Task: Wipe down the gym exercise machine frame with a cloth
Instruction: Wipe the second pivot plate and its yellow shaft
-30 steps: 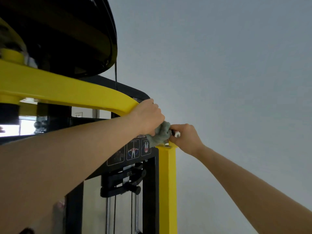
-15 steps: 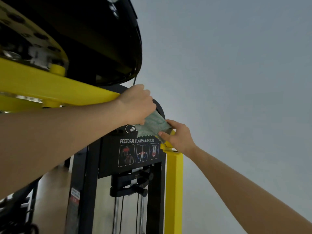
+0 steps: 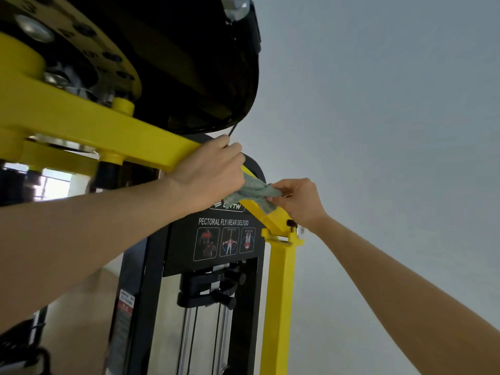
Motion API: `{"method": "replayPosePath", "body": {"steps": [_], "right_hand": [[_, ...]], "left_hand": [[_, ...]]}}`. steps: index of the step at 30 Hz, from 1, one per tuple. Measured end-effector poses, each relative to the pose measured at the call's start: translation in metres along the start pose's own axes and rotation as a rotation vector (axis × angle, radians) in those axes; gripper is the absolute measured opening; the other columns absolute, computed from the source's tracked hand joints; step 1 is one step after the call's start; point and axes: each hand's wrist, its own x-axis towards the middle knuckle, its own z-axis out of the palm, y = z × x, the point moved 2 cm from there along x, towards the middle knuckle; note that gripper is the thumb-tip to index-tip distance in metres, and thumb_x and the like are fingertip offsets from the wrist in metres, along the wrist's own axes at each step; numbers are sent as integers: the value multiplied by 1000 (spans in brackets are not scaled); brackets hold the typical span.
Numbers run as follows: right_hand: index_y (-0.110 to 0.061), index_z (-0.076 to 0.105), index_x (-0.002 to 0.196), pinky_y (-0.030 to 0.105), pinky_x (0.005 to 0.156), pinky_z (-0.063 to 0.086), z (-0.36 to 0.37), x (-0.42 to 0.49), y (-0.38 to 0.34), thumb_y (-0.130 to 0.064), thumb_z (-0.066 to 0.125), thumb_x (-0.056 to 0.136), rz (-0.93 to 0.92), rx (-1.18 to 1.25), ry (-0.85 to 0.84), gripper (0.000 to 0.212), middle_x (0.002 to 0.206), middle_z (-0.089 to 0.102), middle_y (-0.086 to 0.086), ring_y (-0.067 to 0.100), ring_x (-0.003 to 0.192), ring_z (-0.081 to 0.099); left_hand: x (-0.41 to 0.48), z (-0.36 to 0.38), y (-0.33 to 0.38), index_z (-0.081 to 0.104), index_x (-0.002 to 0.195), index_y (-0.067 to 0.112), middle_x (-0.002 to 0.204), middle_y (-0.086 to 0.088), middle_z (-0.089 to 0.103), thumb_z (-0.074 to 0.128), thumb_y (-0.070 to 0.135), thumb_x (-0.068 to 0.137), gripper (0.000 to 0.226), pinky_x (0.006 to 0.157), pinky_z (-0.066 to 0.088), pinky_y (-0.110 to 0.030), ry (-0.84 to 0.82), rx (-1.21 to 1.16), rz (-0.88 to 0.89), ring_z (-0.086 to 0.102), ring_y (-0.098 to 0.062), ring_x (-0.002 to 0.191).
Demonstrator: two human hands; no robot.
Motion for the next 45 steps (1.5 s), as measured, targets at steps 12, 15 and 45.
{"method": "replayPosePath", "body": {"steps": [12,15,45], "right_hand": [[-15,75,85,18,54,48,-26,-77,36,10,69,74,278,-15,-51,27,74,71,5,5,52,59],[-11,77,84,19,54,49,-23,-109,62,10,68,73,439,60,-84,25,71,73,7,9,56,63],[-4,74,102,40,86,61,53,-122,174,-1,59,92,557,707,138,18,99,75,11,29,98,71]], "left_hand": [[-14,23,102,67,65,16,66,-1,59,83,12,71,18,53,42,-32,20,-704,-260,57,-24,75],[-21,40,148,64,67,31,69,5,56,69,38,92,27,67,50,-35,-158,-1077,-535,56,-20,84],[20,100,298,74,115,20,103,5,76,73,17,92,24,94,58,-36,34,-2034,-1348,72,-9,99]]}}
